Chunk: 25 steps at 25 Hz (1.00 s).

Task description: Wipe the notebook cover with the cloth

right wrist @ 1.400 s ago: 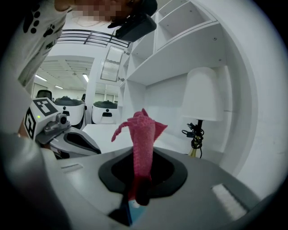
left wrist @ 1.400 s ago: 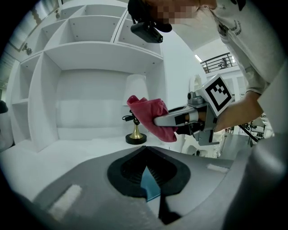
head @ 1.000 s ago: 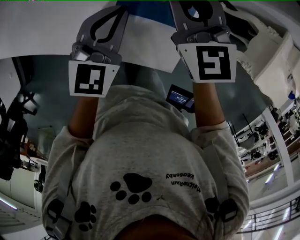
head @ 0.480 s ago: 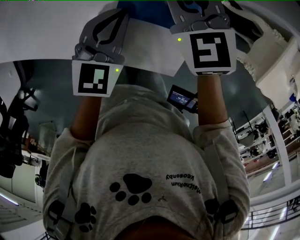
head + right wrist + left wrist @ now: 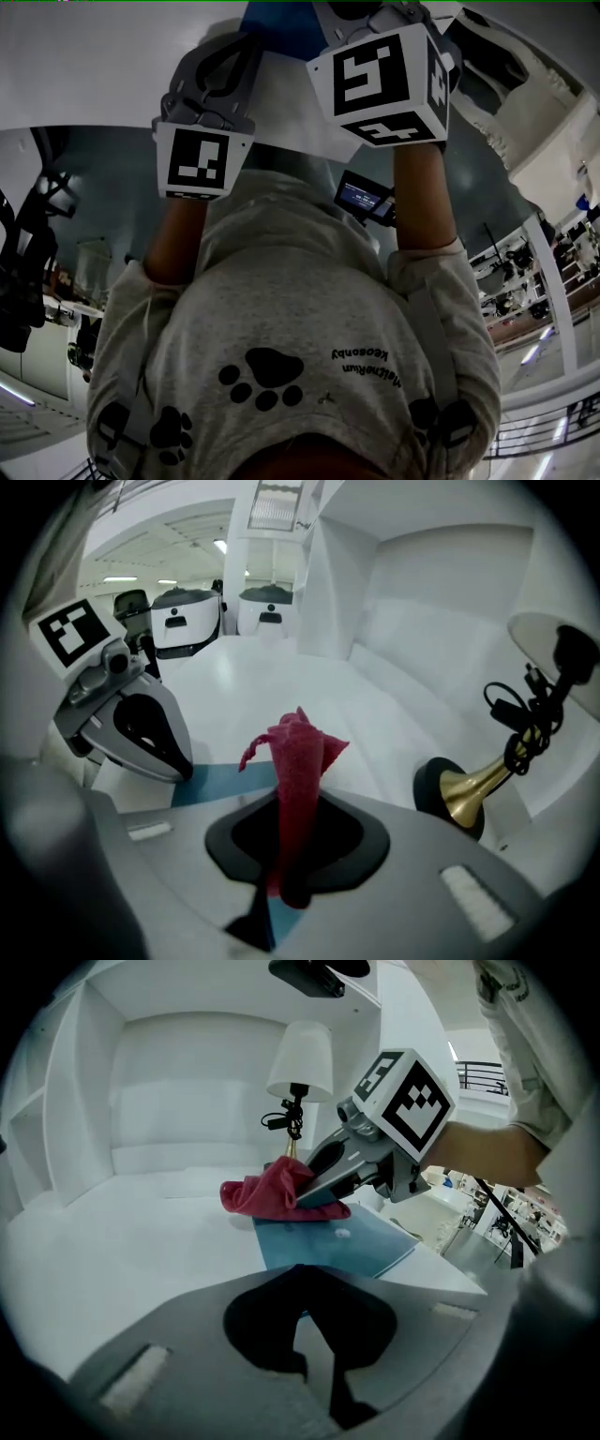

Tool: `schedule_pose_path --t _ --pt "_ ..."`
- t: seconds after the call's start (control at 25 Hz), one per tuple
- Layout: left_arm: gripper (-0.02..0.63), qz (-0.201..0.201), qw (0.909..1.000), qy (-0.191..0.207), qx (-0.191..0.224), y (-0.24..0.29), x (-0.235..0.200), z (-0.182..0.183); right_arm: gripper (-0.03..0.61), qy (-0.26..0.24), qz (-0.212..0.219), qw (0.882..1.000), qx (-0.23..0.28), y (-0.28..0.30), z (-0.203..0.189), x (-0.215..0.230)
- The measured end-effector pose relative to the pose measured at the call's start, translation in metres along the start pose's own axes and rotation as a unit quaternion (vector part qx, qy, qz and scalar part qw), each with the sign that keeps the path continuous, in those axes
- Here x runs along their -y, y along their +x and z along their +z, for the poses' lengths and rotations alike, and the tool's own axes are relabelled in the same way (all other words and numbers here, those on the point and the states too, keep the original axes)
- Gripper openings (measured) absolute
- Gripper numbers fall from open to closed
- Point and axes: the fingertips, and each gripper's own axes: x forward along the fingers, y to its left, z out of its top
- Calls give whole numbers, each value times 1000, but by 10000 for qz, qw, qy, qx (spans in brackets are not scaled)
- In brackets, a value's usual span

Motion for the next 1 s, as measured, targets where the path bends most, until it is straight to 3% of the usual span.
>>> schedule_pose_path --t 0.24,0.6,1.0 --pt "-2 -40 9997 41 -253 12 6 -6 46 -555 -8 9953 -795 15 -17 0" --pt "-2 -74 9991 11 -408 9 2 -10 44 -300 82 9947 -985 9 -26 0" --pt "-2 -39 9992 70 -392 10 1 -10 44 -89 -268 9893 -1432 -25 -84 20"
